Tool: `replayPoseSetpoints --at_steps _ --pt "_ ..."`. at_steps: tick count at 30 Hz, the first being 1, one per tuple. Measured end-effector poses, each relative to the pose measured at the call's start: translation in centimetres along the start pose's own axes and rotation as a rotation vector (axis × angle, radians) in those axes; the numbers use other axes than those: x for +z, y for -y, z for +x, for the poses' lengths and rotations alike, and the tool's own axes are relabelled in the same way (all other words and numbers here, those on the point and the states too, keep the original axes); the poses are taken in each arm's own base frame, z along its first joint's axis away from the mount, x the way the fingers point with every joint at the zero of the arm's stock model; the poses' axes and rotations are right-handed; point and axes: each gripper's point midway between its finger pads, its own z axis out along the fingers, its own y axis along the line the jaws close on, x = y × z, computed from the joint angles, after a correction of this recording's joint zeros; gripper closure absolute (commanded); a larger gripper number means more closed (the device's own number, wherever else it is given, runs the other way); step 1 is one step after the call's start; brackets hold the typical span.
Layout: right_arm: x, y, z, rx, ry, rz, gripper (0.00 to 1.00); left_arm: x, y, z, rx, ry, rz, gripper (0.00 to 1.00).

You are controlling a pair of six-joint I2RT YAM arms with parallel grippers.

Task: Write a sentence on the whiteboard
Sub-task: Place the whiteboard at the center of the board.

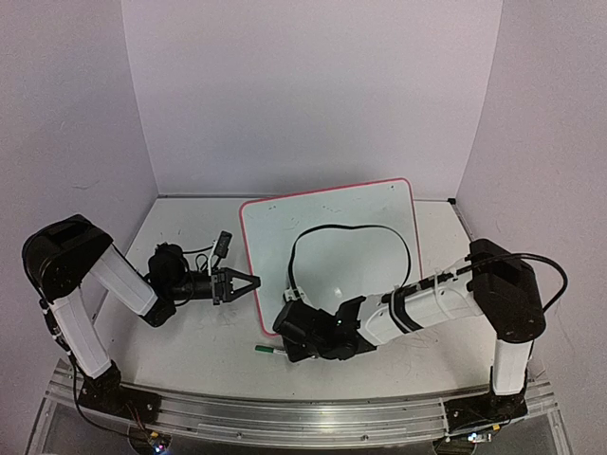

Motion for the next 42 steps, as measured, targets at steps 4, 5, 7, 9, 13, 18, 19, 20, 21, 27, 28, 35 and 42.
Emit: replayPoseSetpoints --at_steps 4,5,7,9,13,18,19,20,21,27,28,35,42 --pt "0.1 2.3 -0.5 0.037 0.021 0.054 1.00 1.8 -0.3 -0.7 0.006 0.006 0.008 1.00" --pt "0.1 2.8 -0.6 0.044 0.025 0.063 1.00 2.1 -0.3 -0.8 0.006 0.008 0.011 1.00" --pt "0.0 3.6 -0.6 0.059 0.027 0.076 1.00 2.7 -0.3 -1.0 0.004 0.012 0.011 1.00" --pt "0.0 3.9 -0.5 0.068 0.028 0.079 1.00 2.9 -0.3 -0.9 0.001 0.013 0.007 1.00" --pt "0.0 4.0 -0.5 0.075 0.033 0.075 1.00 2.6 -0.4 -0.6 -0.004 0.019 -0.014 1.00" --pt "0.0 4.0 -0.4 0.075 0.032 0.075 1.00 1.2 -0.1 0.1 -0.008 0.032 -0.050 1.00" --pt "0.0 4.0 -0.4 0.075 0.032 0.075 1.00 0.9 0.0 0.2 -0.008 0.035 -0.059 1.00" --pt "0.1 4.0 -0.4 0.075 0.031 0.076 1.00 0.7 0.0 0.3 -0.009 0.039 -0.066 1.00" --pt "0.1 4.0 -0.4 0.075 0.030 0.077 1.00 0.5 0.1 0.3 -0.006 0.042 -0.072 1.00" --pt "0.1 4.1 -0.4 0.072 0.026 0.078 0.95 0.2 0.1 0.4 -0.003 0.045 -0.079 0.99" --pt "0.1 4.1 -0.3 0.070 0.025 0.078 0.87 0.3 0.1 0.4 -0.002 0.044 -0.078 0.96" --pt "-0.3 5.2 -0.8 -0.004 0.029 0.079 0.45 0.1 -0.6 0.3 -0.002 0.052 -0.104 0.69" --pt "-4.8 3.6 -2.5 -0.261 0.064 -0.121 0.42 -0.7 -1.2 -0.6 -0.016 0.071 -0.167 0.51"
